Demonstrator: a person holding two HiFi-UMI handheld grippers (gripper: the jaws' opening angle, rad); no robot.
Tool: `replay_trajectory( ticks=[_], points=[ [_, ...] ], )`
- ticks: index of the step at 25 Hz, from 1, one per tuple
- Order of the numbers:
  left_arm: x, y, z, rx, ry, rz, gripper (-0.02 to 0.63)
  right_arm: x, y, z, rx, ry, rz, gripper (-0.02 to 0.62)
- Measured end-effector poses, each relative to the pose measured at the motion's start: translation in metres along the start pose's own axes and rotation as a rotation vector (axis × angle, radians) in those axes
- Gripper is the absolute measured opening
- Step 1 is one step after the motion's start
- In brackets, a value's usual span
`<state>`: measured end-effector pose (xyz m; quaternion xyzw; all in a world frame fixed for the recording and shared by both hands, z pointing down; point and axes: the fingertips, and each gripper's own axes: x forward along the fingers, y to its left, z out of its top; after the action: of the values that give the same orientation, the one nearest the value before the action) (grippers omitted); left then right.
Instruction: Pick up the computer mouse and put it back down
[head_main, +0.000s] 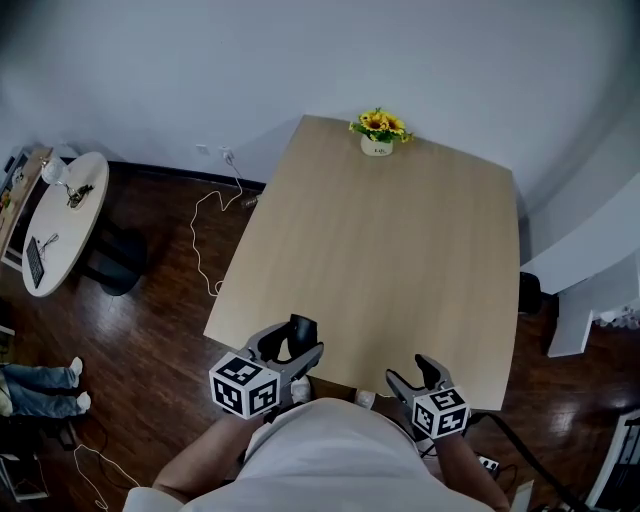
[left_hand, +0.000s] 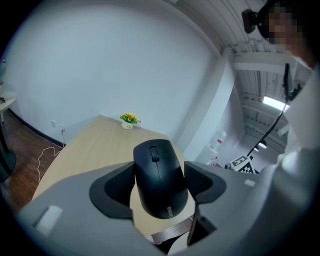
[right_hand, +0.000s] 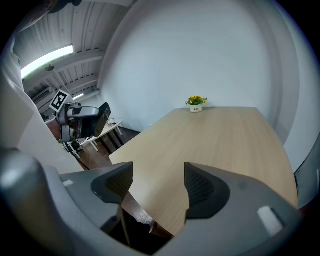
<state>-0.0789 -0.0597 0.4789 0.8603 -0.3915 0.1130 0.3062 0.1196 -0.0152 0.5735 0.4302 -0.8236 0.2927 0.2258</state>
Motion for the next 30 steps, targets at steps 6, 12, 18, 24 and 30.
replay_trajectory(
  ticks=[6, 12, 18, 24, 30],
  points=[
    [-0.007, -0.009, 0.018, -0.006, -0.064, -0.028, 0.295, 0.003, 0.001, 0.005, -0.014, 0.0, 0.005, 0.327],
    [-0.014, -0.018, 0.03, -0.016, -0.112, -0.057, 0.298, 0.001, 0.002, 0.006, -0.02, 0.001, 0.008, 0.327],
    [-0.028, -0.031, 0.041, 0.038, -0.136, -0.074, 0.298, -0.002, -0.003, 0.005, -0.012, 0.002, 0.003, 0.327],
    [-0.029, -0.034, 0.045, 0.056, -0.138, -0.071, 0.298, 0.0, -0.004, 0.003, -0.004, 0.004, 0.003, 0.327],
    [-0.019, -0.022, 0.037, 0.035, -0.109, -0.048, 0.296, 0.001, -0.006, 0.003, -0.001, 0.002, 0.005, 0.327]
  ],
)
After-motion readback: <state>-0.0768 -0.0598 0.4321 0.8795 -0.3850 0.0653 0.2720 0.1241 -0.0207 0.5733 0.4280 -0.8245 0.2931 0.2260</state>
